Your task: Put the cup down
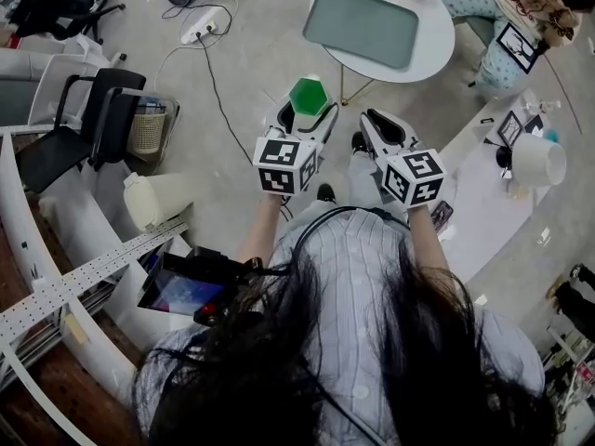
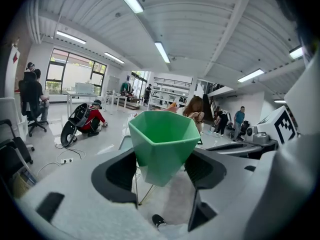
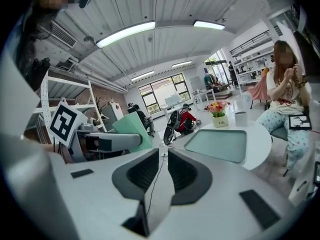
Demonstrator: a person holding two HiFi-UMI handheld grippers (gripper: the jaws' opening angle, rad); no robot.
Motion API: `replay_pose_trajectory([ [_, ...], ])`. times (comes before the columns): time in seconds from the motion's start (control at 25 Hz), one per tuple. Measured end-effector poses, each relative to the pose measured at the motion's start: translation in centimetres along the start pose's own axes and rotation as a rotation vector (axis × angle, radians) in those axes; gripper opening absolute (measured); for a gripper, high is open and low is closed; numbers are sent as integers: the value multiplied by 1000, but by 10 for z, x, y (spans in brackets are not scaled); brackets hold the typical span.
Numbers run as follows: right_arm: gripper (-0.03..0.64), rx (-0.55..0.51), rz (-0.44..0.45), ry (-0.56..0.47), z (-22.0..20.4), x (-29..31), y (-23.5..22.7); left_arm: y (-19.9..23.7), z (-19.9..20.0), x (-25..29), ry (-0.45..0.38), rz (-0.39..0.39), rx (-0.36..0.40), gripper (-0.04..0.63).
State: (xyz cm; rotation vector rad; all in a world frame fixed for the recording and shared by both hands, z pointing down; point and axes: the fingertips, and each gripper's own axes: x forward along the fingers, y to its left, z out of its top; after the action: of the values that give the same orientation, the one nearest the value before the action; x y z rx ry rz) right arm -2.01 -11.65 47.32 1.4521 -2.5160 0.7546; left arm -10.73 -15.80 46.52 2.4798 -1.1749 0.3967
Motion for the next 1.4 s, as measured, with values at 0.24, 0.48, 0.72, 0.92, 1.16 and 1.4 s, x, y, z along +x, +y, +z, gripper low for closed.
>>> replay_pose_trajectory([
  [0.24,72,-14,41,9,33,32,-42,14,20,45,-8,42,-44,312],
  [0.48,72,4,74,21,55,60,-73,25,34,82,6,68,-47,313],
  [0.72,72,23,104,48,64,80,-102,33,46,120,17,90,-53,313],
  [0.92,72,33,115,64,72,92,-117,42,54,143,21,99,-57,313],
  [1.16,72,60,118,89,71,108,-142,54,57,176,15,100,-78,313],
  [1.4,72,91,119,111,65,123,-164,65,54,204,20,110,-79,313],
])
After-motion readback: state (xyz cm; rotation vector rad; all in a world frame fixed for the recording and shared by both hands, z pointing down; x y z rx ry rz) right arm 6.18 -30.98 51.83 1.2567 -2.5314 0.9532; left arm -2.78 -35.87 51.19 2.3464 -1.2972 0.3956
